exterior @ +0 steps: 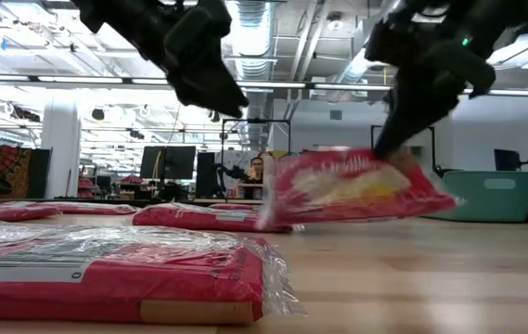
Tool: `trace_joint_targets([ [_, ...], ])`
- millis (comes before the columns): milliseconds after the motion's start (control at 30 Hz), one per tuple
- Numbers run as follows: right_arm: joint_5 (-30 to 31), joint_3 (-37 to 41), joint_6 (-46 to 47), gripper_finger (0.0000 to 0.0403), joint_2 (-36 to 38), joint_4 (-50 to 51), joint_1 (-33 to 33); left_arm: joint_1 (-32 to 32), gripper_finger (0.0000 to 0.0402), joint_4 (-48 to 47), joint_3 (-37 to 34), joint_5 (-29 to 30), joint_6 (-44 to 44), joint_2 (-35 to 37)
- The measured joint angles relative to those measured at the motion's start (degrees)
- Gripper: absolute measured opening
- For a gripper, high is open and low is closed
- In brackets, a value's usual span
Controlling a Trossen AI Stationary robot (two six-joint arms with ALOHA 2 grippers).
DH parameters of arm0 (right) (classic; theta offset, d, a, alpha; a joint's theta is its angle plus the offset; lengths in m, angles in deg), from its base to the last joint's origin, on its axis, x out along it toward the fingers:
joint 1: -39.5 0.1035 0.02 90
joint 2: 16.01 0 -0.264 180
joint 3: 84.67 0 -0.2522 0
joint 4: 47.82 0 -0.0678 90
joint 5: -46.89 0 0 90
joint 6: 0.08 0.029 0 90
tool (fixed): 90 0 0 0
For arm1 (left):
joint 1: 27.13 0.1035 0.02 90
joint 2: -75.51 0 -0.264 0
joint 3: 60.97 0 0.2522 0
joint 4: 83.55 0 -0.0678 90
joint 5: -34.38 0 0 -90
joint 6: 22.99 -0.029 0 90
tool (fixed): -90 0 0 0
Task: Sort popcorn bags into baskets
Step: Put the popcorn bag into the green bin
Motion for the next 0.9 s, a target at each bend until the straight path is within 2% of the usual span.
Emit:
trace_joint_targets([
  [200, 13.2, -0.1, -1.3, 0.0003, 4.3, 2.7, 3.1, 0.7, 0.0263, 5.9, -0.1, -1.1, 0.1, -5.2],
  [333, 18.1, -0.2, -1.7, 0.0002, 5.7, 2.5, 4.5, 2.2, 0.0263, 10.5, -0.1, -1.2, 2.6, -10.0],
  [500, 21.9, -0.1, -3.8, 0.0002, 6.4, 2.5, 5.7, 4.2, 0.0264, 12.5, 0.0, -2.1, 4.4, -12.7],
  [733, 22.6, -0.1, -4.2, 0.0002, 6.4, 2.7, 4.9, 4.9, 0.0263, 17.4, 0.1, -12.5, -0.9, -12.6],
  [900, 24.6, -0.2, -4.1, 0.0002, 6.4, 3.2, 4.2, 4.9, 0.0263, 17.8, 0.3, -13.5, -2.2, -12.6],
])
